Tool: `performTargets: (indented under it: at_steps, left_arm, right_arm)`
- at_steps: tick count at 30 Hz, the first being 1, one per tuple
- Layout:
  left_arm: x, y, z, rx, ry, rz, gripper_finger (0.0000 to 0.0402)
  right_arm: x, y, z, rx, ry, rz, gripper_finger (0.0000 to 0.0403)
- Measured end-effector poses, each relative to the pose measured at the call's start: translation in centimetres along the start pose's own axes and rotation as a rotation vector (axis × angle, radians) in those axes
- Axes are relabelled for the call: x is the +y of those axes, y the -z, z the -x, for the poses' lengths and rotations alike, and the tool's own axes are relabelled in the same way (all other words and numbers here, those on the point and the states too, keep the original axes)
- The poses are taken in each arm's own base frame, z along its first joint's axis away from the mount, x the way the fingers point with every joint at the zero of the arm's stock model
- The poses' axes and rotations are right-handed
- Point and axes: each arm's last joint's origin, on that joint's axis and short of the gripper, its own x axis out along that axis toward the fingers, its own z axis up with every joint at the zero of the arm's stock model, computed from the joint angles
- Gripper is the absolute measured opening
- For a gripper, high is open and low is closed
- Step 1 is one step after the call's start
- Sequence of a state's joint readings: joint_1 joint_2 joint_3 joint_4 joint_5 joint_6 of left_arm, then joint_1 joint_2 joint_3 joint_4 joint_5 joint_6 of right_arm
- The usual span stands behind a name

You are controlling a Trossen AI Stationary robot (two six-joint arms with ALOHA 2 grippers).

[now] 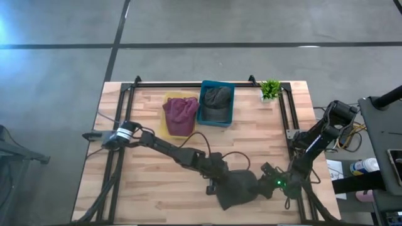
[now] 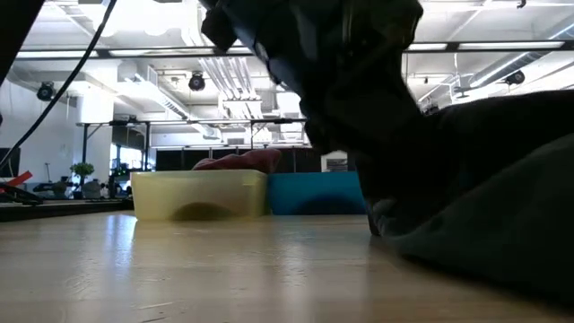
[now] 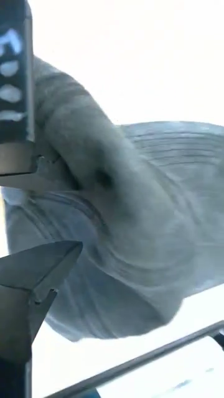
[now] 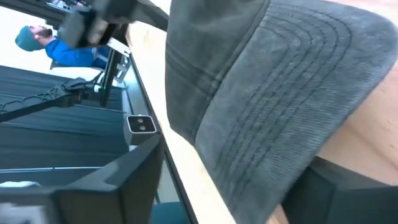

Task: Pick & Place hat
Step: Put the gray cap into the blue bin

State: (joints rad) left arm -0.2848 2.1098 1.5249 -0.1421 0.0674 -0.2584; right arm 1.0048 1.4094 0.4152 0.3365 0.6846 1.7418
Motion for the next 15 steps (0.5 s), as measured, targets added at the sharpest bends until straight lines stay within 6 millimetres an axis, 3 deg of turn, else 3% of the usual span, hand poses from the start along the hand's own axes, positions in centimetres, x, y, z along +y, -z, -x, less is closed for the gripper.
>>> performTargets:
  at_steps: [8, 12, 15]
  left_arm:
    - [-0.7, -2.0, 2.7, -0.089, 0.021, -0.024, 0.0133]
    - [-1.3, -3.9, 6.2, -0.164, 0.006, -0.03, 0.0133]
    - [-1.6, -4.9, 9.2, -0.195, -0.044, -0.033, 0.0133]
  right_arm:
    - [-0.1, -0.3, -0.1, -0.04, 0.003, -0.033, 0.0124]
    - [0.4, -0.4, -0.1, -0.094, -0.017, -0.007, 0.0037]
    - [0.9, -0.6, -0.1, -0.159, -0.036, 0.026, 0.0017]
